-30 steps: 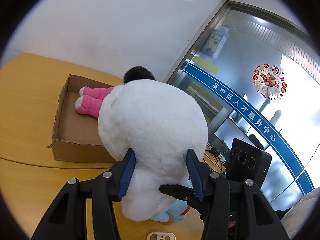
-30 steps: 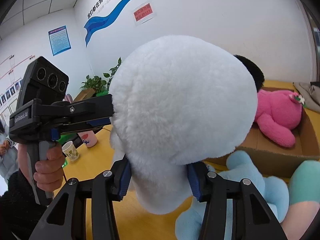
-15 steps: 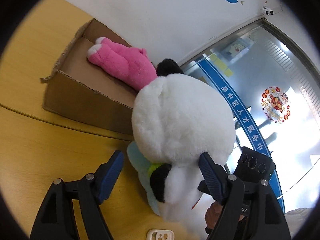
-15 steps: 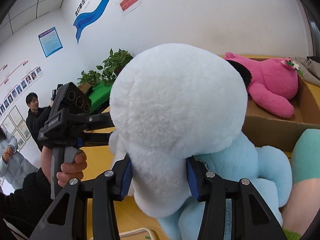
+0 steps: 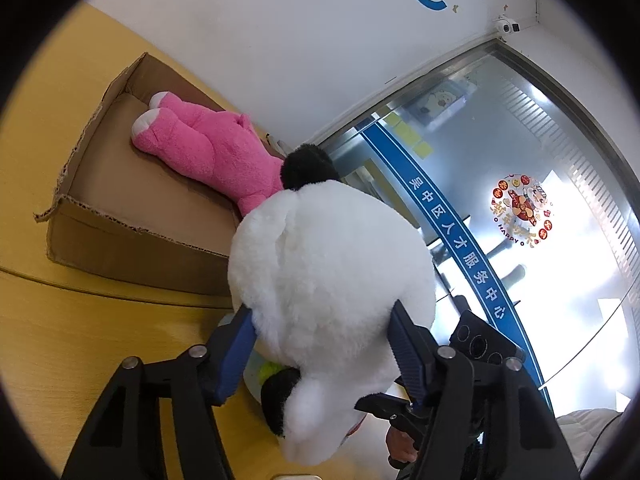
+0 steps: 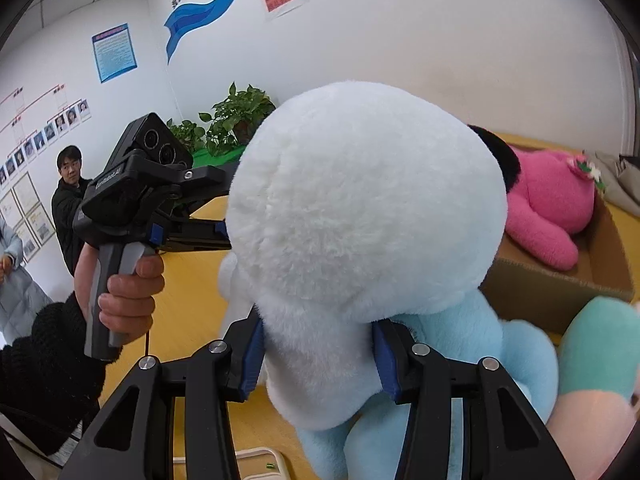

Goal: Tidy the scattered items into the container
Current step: 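Lift the white panda with both tools and carry it over the box, then lower the white panda beside the pink bear and open both tools, then close both tools on the light blue plush with the red collar, then lift the blue plush with both tools and carry it over the box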

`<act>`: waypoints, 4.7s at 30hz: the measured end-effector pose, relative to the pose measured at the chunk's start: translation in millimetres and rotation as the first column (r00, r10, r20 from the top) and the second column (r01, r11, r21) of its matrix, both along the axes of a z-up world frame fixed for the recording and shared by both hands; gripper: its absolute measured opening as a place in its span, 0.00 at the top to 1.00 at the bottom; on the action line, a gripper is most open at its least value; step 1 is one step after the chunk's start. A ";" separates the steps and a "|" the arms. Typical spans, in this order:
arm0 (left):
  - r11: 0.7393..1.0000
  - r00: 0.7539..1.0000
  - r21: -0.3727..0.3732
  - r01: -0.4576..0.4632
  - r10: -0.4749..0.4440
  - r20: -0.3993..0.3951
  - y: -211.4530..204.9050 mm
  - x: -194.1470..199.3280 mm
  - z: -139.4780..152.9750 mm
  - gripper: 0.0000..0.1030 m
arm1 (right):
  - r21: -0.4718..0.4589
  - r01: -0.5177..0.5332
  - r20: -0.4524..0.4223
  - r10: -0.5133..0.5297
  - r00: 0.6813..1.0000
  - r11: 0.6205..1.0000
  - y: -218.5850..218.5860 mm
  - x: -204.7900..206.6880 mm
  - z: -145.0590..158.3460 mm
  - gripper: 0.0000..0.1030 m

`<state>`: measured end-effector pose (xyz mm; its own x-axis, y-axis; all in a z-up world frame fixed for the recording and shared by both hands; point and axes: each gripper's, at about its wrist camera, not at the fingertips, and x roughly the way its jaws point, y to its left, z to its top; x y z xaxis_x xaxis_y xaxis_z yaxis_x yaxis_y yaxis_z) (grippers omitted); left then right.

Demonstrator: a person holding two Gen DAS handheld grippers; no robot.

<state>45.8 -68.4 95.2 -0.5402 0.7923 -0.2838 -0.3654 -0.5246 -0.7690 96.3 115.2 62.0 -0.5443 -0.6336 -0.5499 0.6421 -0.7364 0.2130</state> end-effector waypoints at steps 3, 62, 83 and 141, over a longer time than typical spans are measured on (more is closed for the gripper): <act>0.998 0.998 -0.057 0.001 -0.004 -0.058 3.9 3.7 31.7 0.48 | 0.000 -0.009 -0.049 0.009 0.999 1.000 -1.9 -2.5 21.0 0.50; 0.934 0.981 -0.356 -0.027 0.093 0.171 -47.9 -137.2 -27.6 1.00 | 0.117 -0.157 0.423 0.094 0.901 0.981 -100.6 -245.9 -55.7 0.41; 0.910 0.988 -0.399 -0.113 0.147 0.055 -35.7 -110.8 6.6 0.93 | -0.012 -0.005 0.408 0.009 0.913 1.000 -78.8 -278.3 -29.4 0.35; 0.968 0.998 -0.242 0.069 -0.066 0.023 106.5 16.2 12.2 0.55 | 0.127 0.103 -0.015 -0.102 0.995 0.987 47.9 20.4 14.6 0.15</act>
